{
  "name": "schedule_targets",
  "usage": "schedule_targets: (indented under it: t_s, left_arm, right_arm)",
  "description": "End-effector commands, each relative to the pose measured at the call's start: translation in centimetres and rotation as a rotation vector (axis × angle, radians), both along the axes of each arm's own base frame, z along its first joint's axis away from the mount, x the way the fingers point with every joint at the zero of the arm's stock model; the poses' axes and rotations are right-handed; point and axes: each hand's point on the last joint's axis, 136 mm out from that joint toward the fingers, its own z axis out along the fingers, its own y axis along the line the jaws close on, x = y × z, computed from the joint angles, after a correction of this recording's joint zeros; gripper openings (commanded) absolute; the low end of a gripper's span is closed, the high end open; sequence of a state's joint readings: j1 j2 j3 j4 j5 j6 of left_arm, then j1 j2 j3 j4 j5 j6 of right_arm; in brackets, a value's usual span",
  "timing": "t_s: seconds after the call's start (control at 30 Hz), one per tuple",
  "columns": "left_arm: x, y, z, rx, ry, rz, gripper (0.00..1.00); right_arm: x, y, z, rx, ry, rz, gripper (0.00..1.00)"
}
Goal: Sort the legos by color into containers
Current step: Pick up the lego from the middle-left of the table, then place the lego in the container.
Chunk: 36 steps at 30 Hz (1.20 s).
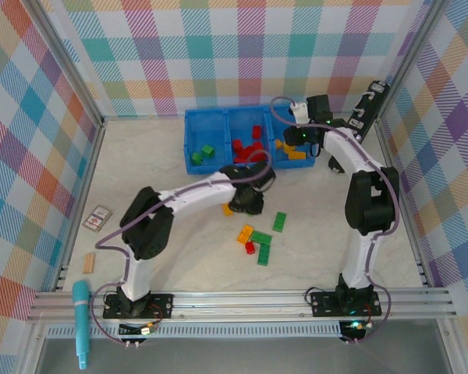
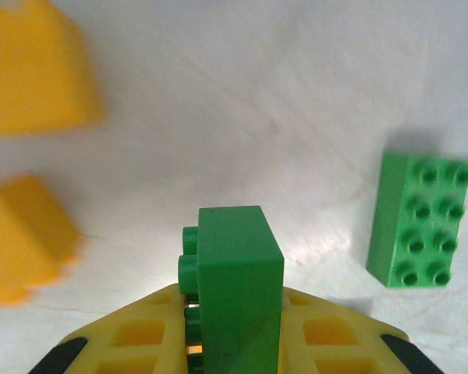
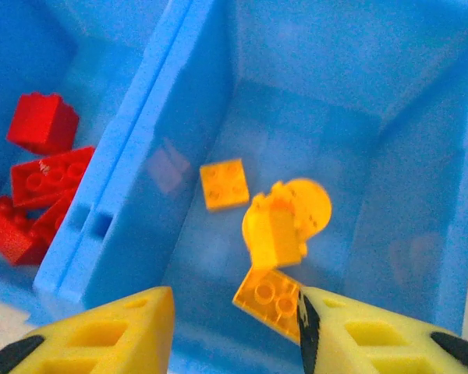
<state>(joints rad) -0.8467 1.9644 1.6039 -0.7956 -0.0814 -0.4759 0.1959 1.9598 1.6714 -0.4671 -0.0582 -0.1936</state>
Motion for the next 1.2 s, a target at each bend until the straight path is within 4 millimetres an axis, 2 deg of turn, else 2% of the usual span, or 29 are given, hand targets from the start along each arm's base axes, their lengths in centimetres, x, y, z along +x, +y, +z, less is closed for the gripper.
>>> schedule_targets:
  t_s: [0.0, 0.13, 0.37, 0.53, 0.83, 0.93, 1.03, 1.17]
  left_arm:
    - [5.0, 2.9, 5.7, 0.02, -0.189, 0.024, 0.1]
    - [9.8, 6.1, 8.5, 0.046, -0.309, 0.074, 0.1]
    - [16.7, 11.4, 11.9, 0.113, -0.491, 0.186, 0.11]
    - [21.0, 13.9, 10.8, 0.216, -0.593, 0.26, 0.11]
    - [27.0, 15.7, 7.3, 0.161, -0.611, 0.321, 0.12]
    - [28.4, 15.9, 5.8, 0.163, -0.59, 0.316, 0.12]
    - [29.5, 16.5, 5.4, 0.134, -0.583, 0.334, 0.14]
    - [30.5, 17.1, 5.4, 0.1, -0.579, 0.358, 0.26]
  right_arm:
    - [-1.8, 0.4, 2.4, 0.067, -0.019, -0.019, 0.46]
    - [-5.0, 0.0, 3.0, 0.093, -0.008, -0.03, 0.47]
    - [-8.0, -0.3, 4.5, 0.141, 0.022, -0.062, 0.47]
    - [-9.4, -0.3, 5.0, 0.169, 0.032, -0.067, 0.47]
    - [-10.8, -0.2, 6.2, 0.19, 0.024, -0.056, 0.48]
    - [-11.3, -0.1, 6.9, 0.204, 0.018, -0.053, 0.48]
    - [-11.7, 0.1, 7.4, 0.218, 0.022, -0.043, 0.48]
    - [-12.1, 0.1, 7.8, 0.205, 0.045, -0.032, 0.48]
